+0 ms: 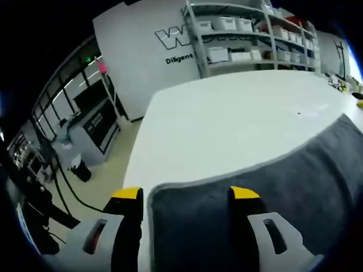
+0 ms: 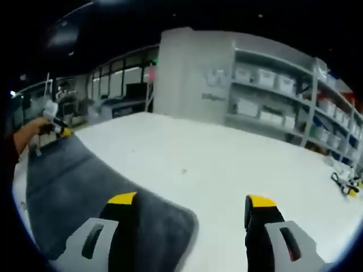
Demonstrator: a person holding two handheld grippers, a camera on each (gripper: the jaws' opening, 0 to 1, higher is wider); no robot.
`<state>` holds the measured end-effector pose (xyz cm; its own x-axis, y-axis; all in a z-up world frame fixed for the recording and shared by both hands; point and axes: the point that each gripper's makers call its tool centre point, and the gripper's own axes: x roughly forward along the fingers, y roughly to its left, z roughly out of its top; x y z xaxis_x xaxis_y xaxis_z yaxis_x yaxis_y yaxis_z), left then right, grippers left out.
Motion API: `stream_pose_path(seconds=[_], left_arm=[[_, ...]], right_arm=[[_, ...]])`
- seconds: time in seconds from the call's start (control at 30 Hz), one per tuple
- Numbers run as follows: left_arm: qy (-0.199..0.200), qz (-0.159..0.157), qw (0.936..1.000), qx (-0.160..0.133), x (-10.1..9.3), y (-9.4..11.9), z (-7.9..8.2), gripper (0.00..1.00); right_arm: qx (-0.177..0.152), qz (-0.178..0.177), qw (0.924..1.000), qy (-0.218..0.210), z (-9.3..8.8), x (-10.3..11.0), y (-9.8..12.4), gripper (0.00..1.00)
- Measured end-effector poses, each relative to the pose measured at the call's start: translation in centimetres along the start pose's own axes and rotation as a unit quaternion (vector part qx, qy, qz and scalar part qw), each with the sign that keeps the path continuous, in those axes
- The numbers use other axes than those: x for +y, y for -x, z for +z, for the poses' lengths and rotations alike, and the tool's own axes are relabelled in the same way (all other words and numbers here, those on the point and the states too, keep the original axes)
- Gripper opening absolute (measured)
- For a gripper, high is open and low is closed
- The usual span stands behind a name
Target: Open the folded towel by lifting each exposed corner and separating the folded layers until the towel lies flat within the target outline without major curled edges
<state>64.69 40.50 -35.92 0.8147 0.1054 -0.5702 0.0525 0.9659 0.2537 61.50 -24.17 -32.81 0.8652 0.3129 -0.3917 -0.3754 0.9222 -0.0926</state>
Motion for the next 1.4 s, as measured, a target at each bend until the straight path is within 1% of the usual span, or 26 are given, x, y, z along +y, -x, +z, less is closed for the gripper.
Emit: stream_pose_path(seconds=[0.07, 0.1, 0.13, 0.17, 0.2, 0.3, 0.33, 0.43, 0.47, 0.53, 0.6, 0.67, 0.7, 0.8, 0.83, 0.87, 0.9, 0.97, 1.0, 1.03, 1.1, 1.13, 1.2, 1.27, 1.33, 1.4], left_arm=[[0.005, 0.009, 0.9999, 0.005, 0.5, -0.4, -0.4, 0.54], [0.012, 0.013, 0.9998, 0.001, 0.8, -0.4, -0.4, 0.54], [0.021, 0.018, 0.9996, -0.007, 2.0, -1.0, -0.2, 0.54], [0.021, 0.017, 0.9996, -0.006, 2.3, -1.1, -0.3, 0.53], [0.02, 0.016, 0.9997, -0.005, 1.4, -0.7, -0.8, 0.51], [0.021, 0.014, 0.9997, 0.003, 1.2, -0.7, -1.8, 0.45], [0.016, 0.013, 0.9997, 0.009, 1.3, -0.8, -2.2, 0.44], [0.021, 0.014, 0.9996, 0.012, 1.4, -0.7, -3.0, 0.41], [0.027, 0.009, 0.9995, 0.012, 1.9, -1.3, -3.0, 0.39], [0.037, 0.003, 0.9992, 0.016, 1.7, -1.4, -3.6, 0.36], [0.036, 0.003, 0.9992, 0.016, 1.7, -1.5, -3.9, 0.33], [0.041, 0.0, 0.9991, 0.013, 1.7, -1.6, -3.9, 0.32], [0.042, 0.0, 0.999, 0.011, 1.7, -1.6, -3.9, 0.32], [0.034, 0.009, 0.9993, 0.009, 2.0, -2.0, -3.7, 0.31], [0.035, 0.002, 0.9993, -0.015, 1.8, -2.3, -3.0, 0.31], [0.052, -0.004, 0.9984, -0.022, 1.5, -2.3, -2.8, 0.3], [0.067, -0.006, 0.9976, -0.014, 1.6, -2.2, -3.1, 0.28], [0.06, -0.004, 0.998, -0.019, 1.6, -2.3, -3.0, 0.22], [0.057, -0.006, 0.9982, -0.017, 1.6, -2.6, -3.1, 0.22], [0.055, -0.008, 0.9984, -0.014, 1.6, -2.8, -3.3, 0.22], [0.05, -0.001, 0.9987, 0.001, 1.8, -3.1, -4.1, 0.22], [0.048, 0.002, 0.9988, -0.002, 1.6, -2.9, -4.2, 0.22], [0.054, -0.006, 0.9985, -0.004, 1.0, -2.6, -4.2, 0.17], [0.05, -0.008, 0.9987, -0.004, 0.7, -2.4, -4.2, 0.13], [0.045, -0.008, 0.9989, -0.001, 1.0, -2.6, -4.2, 0.04], [0.045, -0.013, 0.9989, 0.002, 0.9, -2.6, -4.4, 0.03]], right_arm=[[0.005, 0.003, 0.9999, -0.011, -0.8, 0.1, -0.7, 0.67], [0.007, 0.006, 0.9998, -0.015, -1.2, 0.3, -0.9, 0.64], [0.01, 0.008, 0.9997, -0.019, -1.5, 0.5, -1.1, 0.62], [0.011, 0.009, 0.9996, -0.023, -1.8, 0.6, -1.2, 0.63], [0.012, 0.011, 0.9995, -0.027, -2.0, 0.8, -1.4, 0.63], [0.03, 0.011, 0.9989, -0.034, -3.0, 1.0, -1.8, 0.64], [0.036, 0.012, 0.9986, -0.038, -3.3, 1.2, -2.0, 0.63], [0.047, 0.01, 0.9977, -0.048, -4.1, 1.3, -2.4, 0.59], [0.055, 0.005, 0.9969, -0.056, -4.6, 1.1, -2.5, 0.58], [0.068, -0.002, 0.9957, -0.063, -5.5, 0.9, -2.9, 0.54], [0.071, -0.004, 0.9952, -0.066, -6.1, 0.8, -3.1, 0.5], [0.075, -0.004, 0.9949, -0.067, -6.4, 0.8, -3.2, 0.48], [0.071, -0.009, 0.9957, -0.059, -6.5, 0.8, -3.3, 0.49], [0.075, -0.01, 0.9958, -0.052, -6.4, 0.4, -3.5, 0.47], [0.075, -0.009, 0.9956, -0.055, -6.4, 0.4, -3.6, 0.46], [0.076, -0.006, 0.9955, -0.056, -6.5, 0.5, -3.6, 0.44], [0.078, -0.007, 0.9953, -0.058, -6.6, 0.4, -3.7, 0.42], [0.082, -0.011, 0.9949, -0.057, -7.0, 0.3, -3.8, 0.4], [0.084, -0.011, 0.9947, -0.058, -7.2, 0.2, -3.8, 0.38], [0.084, -0.013, 0.9943, -0.064, -7.4, 0.0, -3.9, 0.33], [0.087, -0.011, 0.9929, -0.081, -7.5, 0.0, -4.0, 0.28], [0.084, -0.012, 0.9931, -0.081, -7.5, -0.1, -4.0, 0.22], [0.079, -0.031, 0.9935, -0.075, -7.1, -1.4, -4.5, 0.13], [0.083, -0.027, 0.993, -0.079, -7.3, -1.3, -4.6, 0.12], [0.091, -0.026, 0.9925, -0.078, -7.5, -1.3, -4.9, 0.07], [0.09, -0.027, 0.993, -0.073, -7.4, -1.4, -5.0, 0.01]])
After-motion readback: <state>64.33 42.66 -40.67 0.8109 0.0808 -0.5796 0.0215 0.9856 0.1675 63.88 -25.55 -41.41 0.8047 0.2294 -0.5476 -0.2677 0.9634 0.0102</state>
